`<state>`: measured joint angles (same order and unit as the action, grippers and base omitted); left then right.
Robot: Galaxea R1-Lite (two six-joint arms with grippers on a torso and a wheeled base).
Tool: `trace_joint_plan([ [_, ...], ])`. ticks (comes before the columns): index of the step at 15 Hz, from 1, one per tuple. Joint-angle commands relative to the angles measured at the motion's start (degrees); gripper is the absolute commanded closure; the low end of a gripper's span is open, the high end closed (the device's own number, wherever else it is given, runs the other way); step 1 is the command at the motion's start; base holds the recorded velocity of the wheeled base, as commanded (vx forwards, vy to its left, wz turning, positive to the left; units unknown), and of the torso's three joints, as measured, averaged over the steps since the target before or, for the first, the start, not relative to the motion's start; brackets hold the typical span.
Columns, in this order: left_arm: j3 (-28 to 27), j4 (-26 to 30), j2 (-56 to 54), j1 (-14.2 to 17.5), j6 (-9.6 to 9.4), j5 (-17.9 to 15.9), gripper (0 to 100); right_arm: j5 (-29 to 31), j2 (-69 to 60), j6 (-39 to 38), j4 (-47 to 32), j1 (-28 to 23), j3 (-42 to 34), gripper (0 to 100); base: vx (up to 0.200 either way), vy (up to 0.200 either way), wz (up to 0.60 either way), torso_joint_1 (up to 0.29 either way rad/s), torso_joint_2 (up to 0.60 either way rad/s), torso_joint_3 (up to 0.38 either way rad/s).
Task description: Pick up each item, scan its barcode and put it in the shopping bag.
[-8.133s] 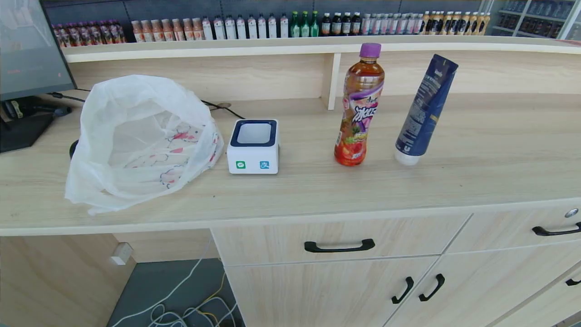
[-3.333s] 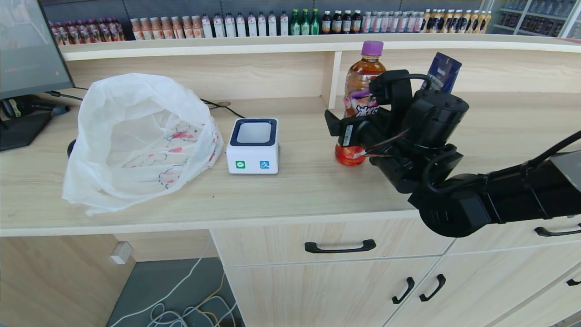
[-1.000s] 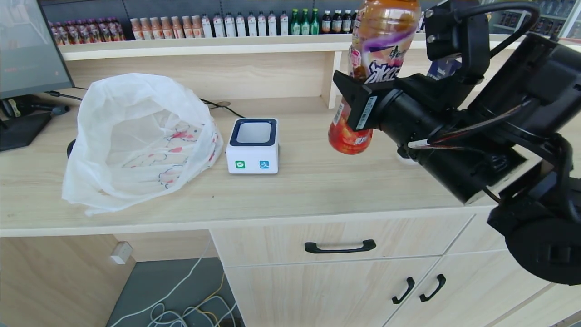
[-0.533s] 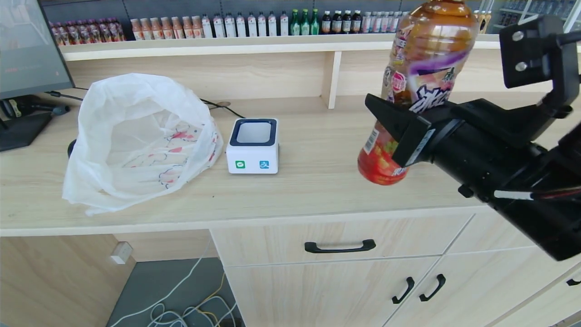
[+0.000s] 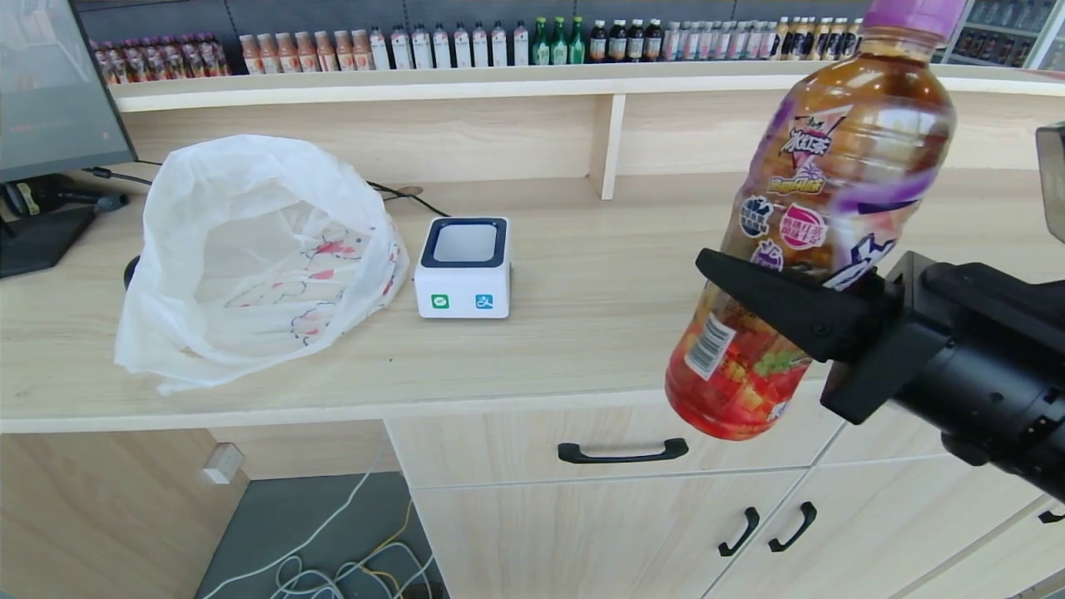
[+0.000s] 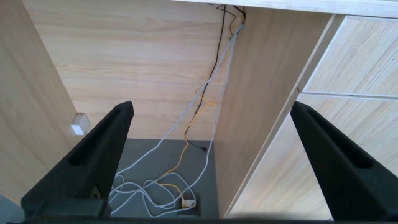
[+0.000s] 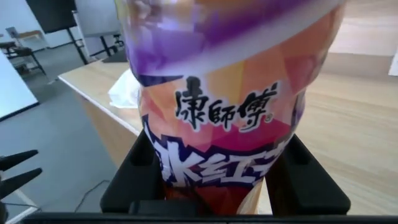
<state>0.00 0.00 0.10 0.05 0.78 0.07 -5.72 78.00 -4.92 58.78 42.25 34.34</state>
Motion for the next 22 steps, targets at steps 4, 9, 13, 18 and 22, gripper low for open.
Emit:
trace_joint_plan([
  [4,0.0,0.0,0.0,0.0,0.01,0.0,0,-10.9,0.4,-7.3,0.0,-1.3,0.4,100,0.0,0.0,0.0,0.0,0.0,0.0],
  [9,0.0,0.0,0.0,0.0,0.01,0.0,0,-20.9,3.0,-11.8,0.0,-1.2,4.0,100,0.0,0.0,0.0,0.0,0.0,0.0],
  [13,0.0,0.0,0.0,0.0,0.01,0.0,0,-26.8,6.8,-13.8,0.0,-1.2,9.7,100,0.0,0.0,0.0,0.0,0.0,0.0],
  [18,0.0,0.0,0.0,0.0,0.01,0.0,0,-33.8,7.4,-17.0,0.5,-1.1,11.2,100,0.0,0.0,0.0,0.0,0.0,0.0],
  [22,0.0,0.0,0.0,0.0,0.01,0.0,0,-37.9,7.4,-24.0,4.1,-1.2,12.7,100,0.0,0.0,0.0,0.0,0.0,0.0],
])
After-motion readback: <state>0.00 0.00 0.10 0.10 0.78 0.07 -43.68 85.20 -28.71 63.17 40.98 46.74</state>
